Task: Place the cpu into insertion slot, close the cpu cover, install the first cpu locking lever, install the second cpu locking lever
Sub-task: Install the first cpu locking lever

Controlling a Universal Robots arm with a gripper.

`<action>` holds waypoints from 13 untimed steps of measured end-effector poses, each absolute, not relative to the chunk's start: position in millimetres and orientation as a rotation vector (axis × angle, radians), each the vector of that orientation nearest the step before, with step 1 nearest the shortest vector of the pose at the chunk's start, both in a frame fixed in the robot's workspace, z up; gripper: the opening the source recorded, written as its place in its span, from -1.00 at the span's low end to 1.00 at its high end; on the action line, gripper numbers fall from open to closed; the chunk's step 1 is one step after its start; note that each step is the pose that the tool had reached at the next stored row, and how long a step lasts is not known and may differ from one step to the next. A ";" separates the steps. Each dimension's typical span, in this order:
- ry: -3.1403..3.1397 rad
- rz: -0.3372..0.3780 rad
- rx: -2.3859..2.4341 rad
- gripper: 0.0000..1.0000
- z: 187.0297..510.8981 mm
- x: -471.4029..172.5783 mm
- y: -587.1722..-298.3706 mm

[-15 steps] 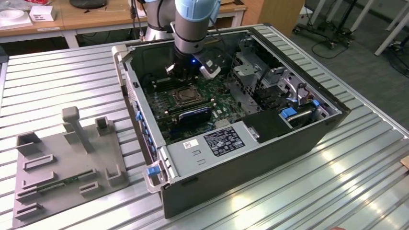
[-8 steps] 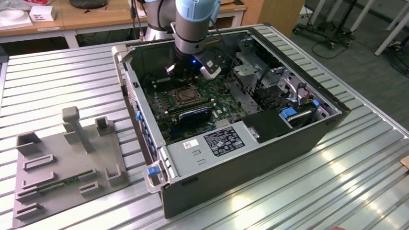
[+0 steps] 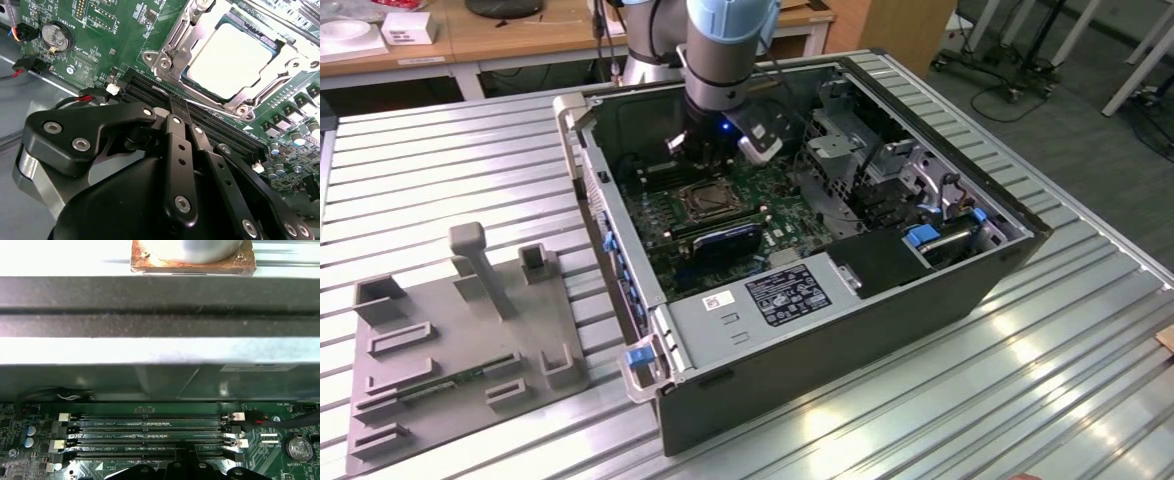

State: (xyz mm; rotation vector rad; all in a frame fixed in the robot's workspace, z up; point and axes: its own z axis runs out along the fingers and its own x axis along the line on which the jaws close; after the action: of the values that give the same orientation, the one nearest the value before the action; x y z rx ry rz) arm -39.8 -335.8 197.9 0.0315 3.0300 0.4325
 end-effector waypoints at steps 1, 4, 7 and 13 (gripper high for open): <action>3.030 0.433 0.032 -0.79 198.3 -39.8 -335.8; 3.030 0.432 0.032 -0.79 198.9 -39.7 -335.4; 3.030 0.432 0.031 -0.79 199.0 -39.8 -334.8; 3.029 0.431 0.045 -0.79 199.3 -39.8 -334.5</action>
State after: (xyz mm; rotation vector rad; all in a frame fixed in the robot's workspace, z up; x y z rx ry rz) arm -39.8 -334.5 199.3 0.0452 3.0287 0.4315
